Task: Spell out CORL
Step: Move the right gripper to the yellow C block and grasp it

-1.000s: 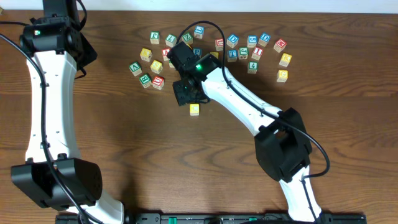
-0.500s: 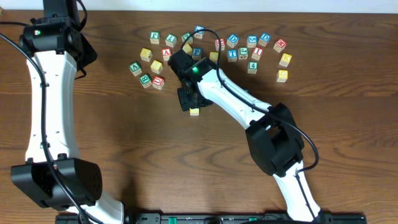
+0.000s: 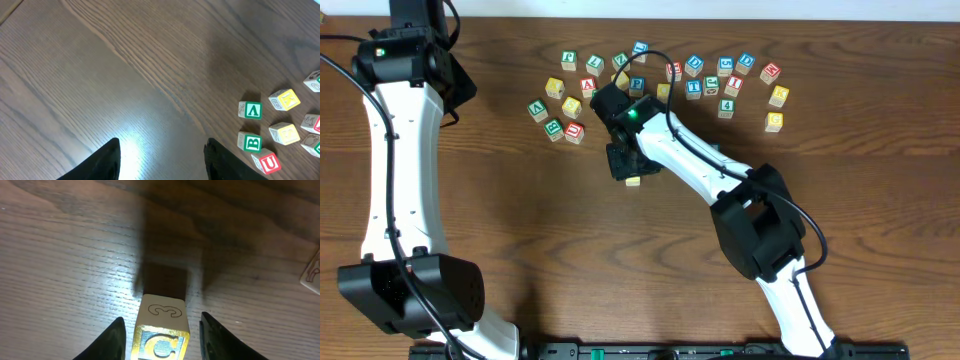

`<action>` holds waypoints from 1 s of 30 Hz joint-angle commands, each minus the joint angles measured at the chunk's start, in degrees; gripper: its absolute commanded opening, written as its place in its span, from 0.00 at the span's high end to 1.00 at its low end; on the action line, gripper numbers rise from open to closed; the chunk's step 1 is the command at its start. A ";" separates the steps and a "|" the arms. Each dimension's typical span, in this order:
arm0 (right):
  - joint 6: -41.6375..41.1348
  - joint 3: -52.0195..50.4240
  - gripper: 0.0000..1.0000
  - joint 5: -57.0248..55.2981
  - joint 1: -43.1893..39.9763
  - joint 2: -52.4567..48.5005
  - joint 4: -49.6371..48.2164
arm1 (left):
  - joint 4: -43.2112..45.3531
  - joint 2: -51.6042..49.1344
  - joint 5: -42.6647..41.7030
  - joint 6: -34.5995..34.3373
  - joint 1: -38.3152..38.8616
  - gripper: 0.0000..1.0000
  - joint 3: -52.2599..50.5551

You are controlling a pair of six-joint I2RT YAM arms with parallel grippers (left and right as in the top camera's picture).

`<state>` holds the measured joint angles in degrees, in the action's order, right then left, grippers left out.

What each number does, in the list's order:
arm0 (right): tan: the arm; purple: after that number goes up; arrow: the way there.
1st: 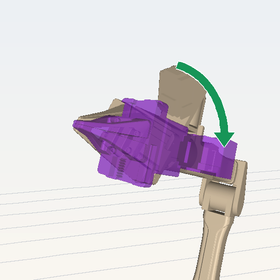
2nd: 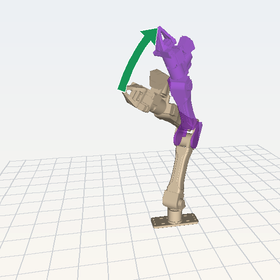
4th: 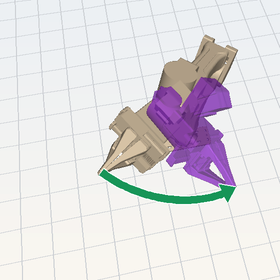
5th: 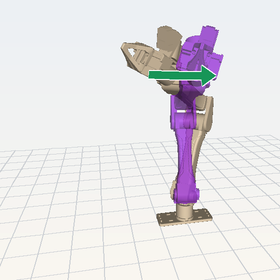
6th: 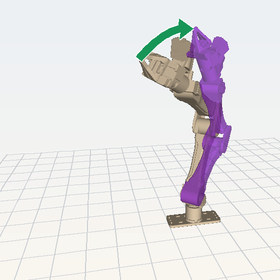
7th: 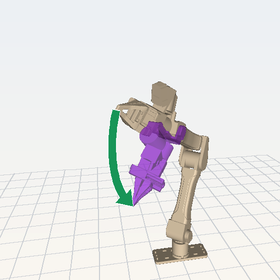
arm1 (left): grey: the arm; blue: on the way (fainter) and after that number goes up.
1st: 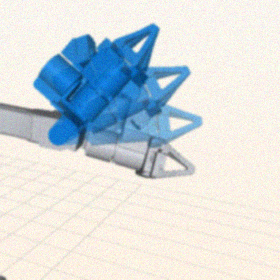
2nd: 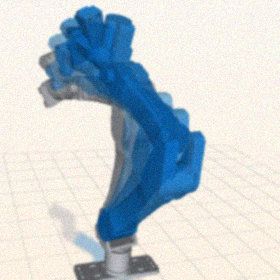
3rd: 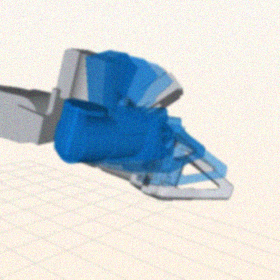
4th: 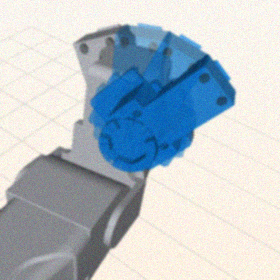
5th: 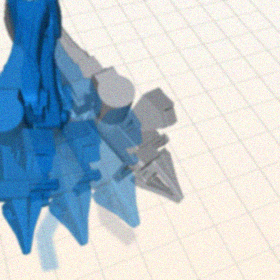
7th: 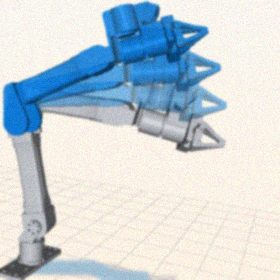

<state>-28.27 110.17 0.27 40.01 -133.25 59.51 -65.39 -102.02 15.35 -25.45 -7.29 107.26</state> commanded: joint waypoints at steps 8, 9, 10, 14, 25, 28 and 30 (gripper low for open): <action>-0.39 -0.37 0.69 -0.35 0.22 -0.94 0.13 | -0.15 -0.76 0.81 0.35 -0.13 0.47 -0.68; -0.39 -0.37 0.69 -0.35 0.22 -0.94 0.13 | -0.15 -0.76 0.83 0.35 -0.13 0.47 -0.68; -0.37 -0.37 0.69 -0.37 0.20 -0.94 0.13 | -0.15 -0.76 0.81 0.35 -0.13 0.47 -0.68; -0.37 -0.37 0.73 -0.50 0.15 -0.92 -0.13 | -0.15 -0.76 0.83 0.35 -0.13 0.47 -0.68; -0.39 -0.33 0.78 -1.44 -1.70 -0.81 -2.25 | -0.13 -0.76 0.81 0.35 -0.13 0.47 -0.68; -0.46 -0.24 0.77 -1.38 -3.69 -0.68 -3.17 | -0.15 -0.76 0.81 0.35 -0.13 0.47 -0.68; -1.42 -0.22 0.77 -1.20 -5.20 -0.68 -3.54 | -0.15 -0.76 0.81 0.35 -0.13 0.47 -0.68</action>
<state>-28.29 110.17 -0.01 37.28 -133.45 56.23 -65.39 -102.02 15.35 -25.45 -7.29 107.26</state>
